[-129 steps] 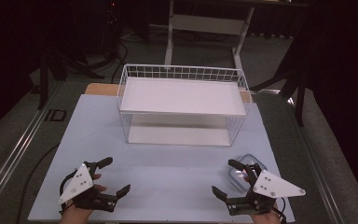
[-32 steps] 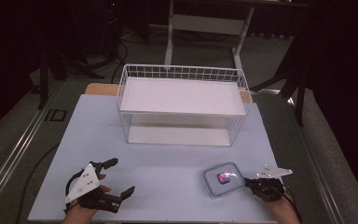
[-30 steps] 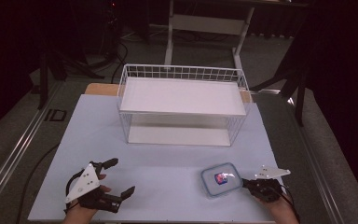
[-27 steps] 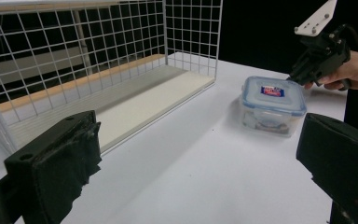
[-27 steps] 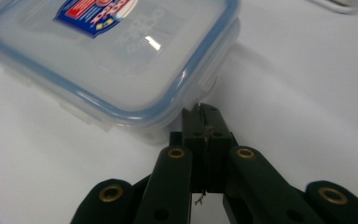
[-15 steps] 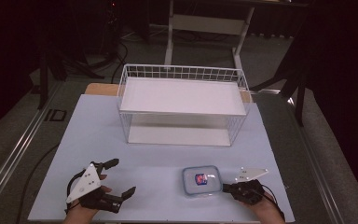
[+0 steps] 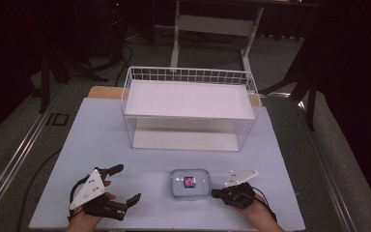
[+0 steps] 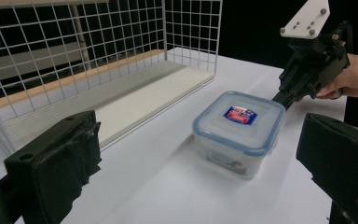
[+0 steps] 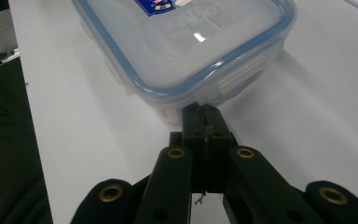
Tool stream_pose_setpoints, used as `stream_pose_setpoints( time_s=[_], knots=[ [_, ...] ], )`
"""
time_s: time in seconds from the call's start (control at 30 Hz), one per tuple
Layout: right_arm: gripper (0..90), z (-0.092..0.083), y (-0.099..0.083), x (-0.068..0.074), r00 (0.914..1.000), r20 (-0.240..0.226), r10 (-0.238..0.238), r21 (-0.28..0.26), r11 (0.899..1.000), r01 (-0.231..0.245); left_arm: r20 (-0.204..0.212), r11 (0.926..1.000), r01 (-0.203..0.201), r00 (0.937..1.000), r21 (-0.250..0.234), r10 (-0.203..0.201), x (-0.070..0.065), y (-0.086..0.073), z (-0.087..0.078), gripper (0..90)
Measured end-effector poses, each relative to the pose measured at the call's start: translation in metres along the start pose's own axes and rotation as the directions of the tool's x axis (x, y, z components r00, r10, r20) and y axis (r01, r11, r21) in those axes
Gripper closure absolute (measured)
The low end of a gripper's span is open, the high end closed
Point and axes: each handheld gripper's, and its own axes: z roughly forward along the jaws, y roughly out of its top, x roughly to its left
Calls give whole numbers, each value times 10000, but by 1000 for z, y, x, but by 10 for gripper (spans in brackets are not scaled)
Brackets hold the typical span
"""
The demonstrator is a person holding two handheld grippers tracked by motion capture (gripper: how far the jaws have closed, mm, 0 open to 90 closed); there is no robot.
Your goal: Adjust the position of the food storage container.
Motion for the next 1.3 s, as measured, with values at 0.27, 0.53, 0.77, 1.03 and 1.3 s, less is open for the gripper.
stream_pose_setpoints(
  time_s=[0.27,0.53,0.77,1.03,1.3],
  knots=[
    [900,14,13,5,9994,-53,-346,53,9994,346,141,9999,126,9998,101,-128,0,-1,2,5],
    [900,23,22,6,9986,-178,-498,41,9987,499,165,9998,102,9998,145,-104,-1,-2,3,5],
    [900,31,30,8,9973,-105,-731,129,9972,732,209,9997,183,9996,178,-187,0,-2,3,5],
    [852,10,27,7,9984,185,-533,-414,9977,541,257,9990,384,9989,216,-390,2,-3,4,5],
    [357,-11,33,8,9976,696,-46,-1503,9885,150,355,9969,655,9971,433,-671,0,-4,8,5]
  ],
)
